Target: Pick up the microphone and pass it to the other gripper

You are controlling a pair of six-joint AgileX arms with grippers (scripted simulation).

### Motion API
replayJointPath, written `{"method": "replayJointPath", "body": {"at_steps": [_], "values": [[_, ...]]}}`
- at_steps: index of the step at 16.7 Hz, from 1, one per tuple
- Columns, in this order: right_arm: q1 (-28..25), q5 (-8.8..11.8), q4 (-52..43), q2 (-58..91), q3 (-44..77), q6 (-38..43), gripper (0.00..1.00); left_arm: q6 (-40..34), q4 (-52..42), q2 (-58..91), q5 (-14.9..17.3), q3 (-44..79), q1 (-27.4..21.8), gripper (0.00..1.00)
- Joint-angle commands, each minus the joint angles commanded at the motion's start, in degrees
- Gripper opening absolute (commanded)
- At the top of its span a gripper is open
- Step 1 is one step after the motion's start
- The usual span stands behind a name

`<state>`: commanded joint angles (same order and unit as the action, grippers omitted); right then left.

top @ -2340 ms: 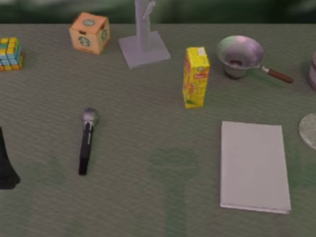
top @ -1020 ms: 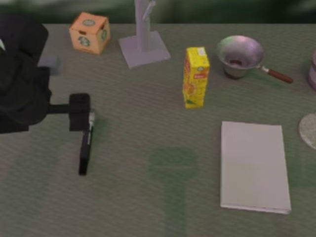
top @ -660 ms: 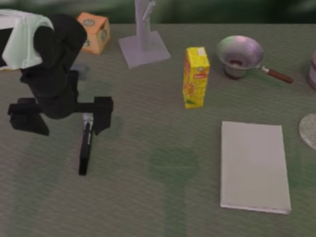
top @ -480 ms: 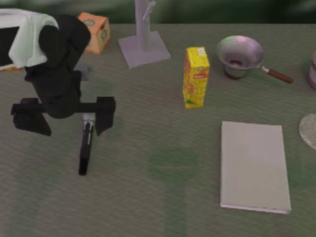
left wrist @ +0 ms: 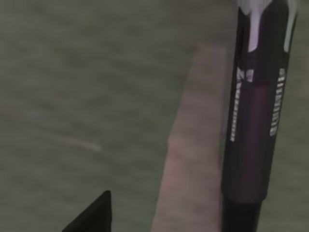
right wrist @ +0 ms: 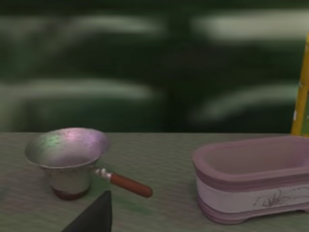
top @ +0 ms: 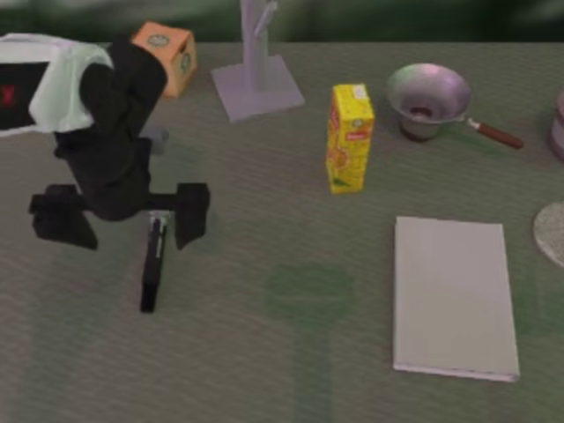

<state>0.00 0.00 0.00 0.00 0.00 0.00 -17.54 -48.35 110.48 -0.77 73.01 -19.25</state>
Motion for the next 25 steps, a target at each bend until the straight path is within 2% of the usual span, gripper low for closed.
{"method": "replayJointPath", "body": {"at_steps": [6,11,24,25], "values": [[0.0,0.0,0.0,0.0,0.0,0.0,1.0,0.2,14.2,8.5,0.1,-5.4,0.1,1.0],[0.0,0.0,0.0,0.0,0.0,0.0,1.0,0.2,15.9,9.7,0.1,-6.1,0.1,1.0],[0.0,0.0,0.0,0.0,0.0,0.0,1.0,0.2,15.9,9.7,0.1,-6.1,0.1,0.02],[0.0,0.0,0.0,0.0,0.0,0.0,1.0,0.2,15.9,9.7,0.1,-6.1,0.1,0.0]]}}
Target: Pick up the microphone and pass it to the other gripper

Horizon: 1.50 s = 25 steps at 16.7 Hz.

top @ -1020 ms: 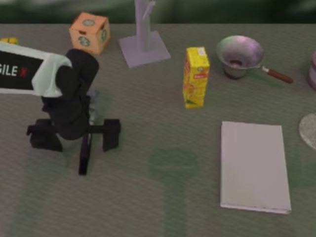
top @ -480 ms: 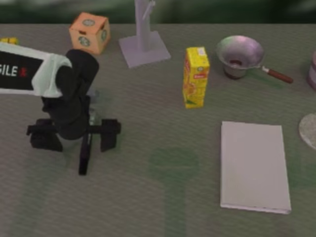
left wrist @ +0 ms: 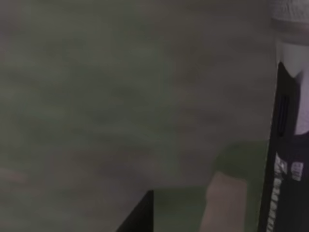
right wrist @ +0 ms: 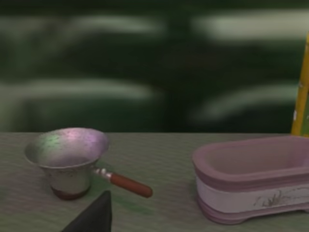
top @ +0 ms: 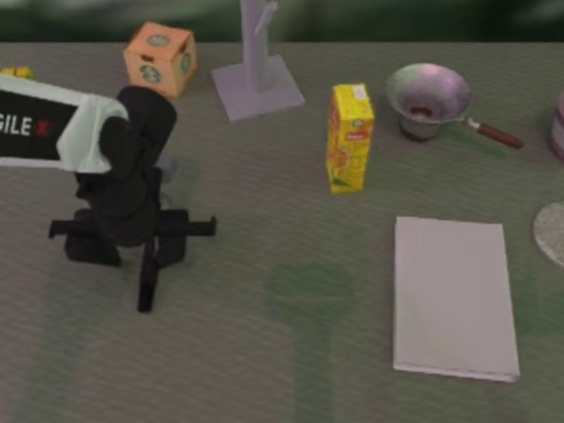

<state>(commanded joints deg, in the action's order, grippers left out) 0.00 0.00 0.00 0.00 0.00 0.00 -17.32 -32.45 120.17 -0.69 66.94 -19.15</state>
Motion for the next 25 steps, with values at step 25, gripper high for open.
{"method": "replayJointPath", "body": {"at_steps": [25], "values": [[0.0,0.0,0.0,0.0,0.0,0.0,1.0,13.3,60.6,-16.7,22.0,-15.0,2.0,0.0]]}}
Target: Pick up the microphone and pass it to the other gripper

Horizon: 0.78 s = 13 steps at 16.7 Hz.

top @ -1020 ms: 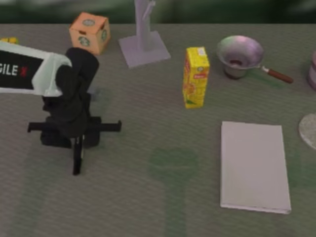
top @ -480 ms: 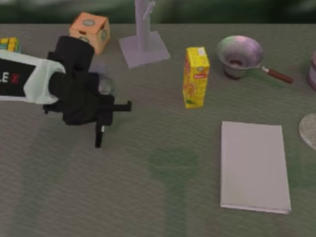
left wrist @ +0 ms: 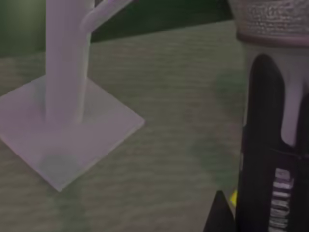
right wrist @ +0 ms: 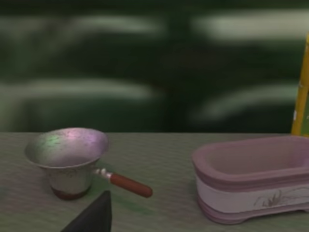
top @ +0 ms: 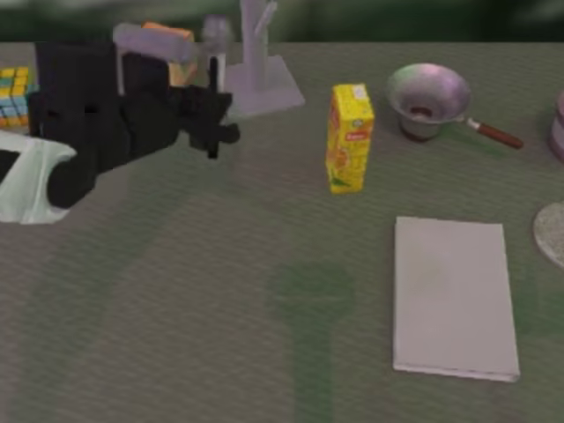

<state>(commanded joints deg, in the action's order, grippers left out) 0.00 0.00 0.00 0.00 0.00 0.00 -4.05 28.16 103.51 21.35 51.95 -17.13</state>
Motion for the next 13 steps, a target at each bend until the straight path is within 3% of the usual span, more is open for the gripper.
{"method": "replayJointPath", "body": {"at_steps": [6,13], "values": [[0.0,0.0,0.0,0.0,0.0,0.0,1.0,4.6,19.6,-7.2,7.9,-6.0,1.0,0.0],[0.0,0.0,0.0,0.0,0.0,0.0,1.0,5.1,21.2,-8.1,8.3,-6.4,0.7,0.0]]}}
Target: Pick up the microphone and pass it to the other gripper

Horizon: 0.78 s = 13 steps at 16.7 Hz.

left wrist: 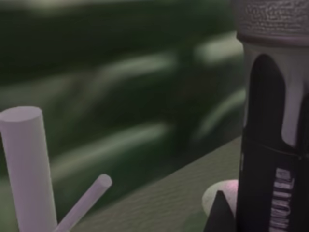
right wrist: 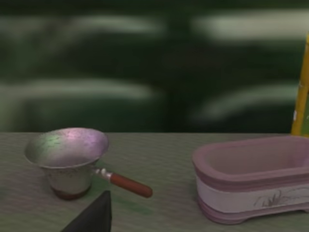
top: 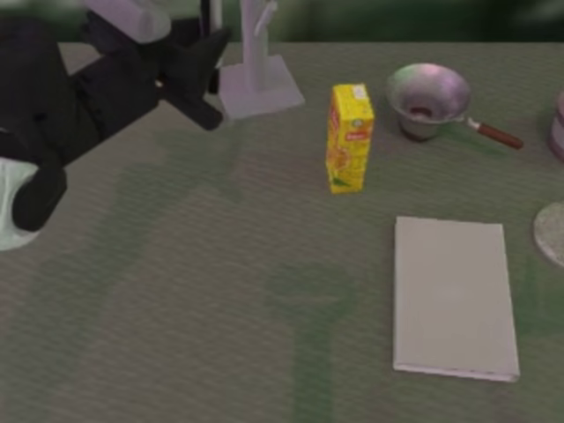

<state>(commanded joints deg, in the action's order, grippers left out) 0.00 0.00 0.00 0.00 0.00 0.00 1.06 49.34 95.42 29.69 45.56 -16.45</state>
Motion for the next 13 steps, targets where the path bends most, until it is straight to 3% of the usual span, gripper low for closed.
{"method": "replayJointPath", "body": {"at_steps": [3,9,11,13], "values": [[0.0,0.0,0.0,0.0,0.0,0.0,1.0,0.0,-0.4,-1.5,-3.9,0.0,-3.8,0.0],[0.0,0.0,0.0,0.0,0.0,0.0,1.0,-0.4,-2.1,-7.1,-18.5,-0.4,-17.3,0.0],[0.0,0.0,0.0,0.0,0.0,0.0,1.0,-0.5,-2.4,-8.2,-20.7,-0.4,-19.5,0.0],[0.0,0.0,0.0,0.0,0.0,0.0,1.0,-0.5,-2.4,-8.3,-20.9,-0.4,-19.7,0.0]]}}
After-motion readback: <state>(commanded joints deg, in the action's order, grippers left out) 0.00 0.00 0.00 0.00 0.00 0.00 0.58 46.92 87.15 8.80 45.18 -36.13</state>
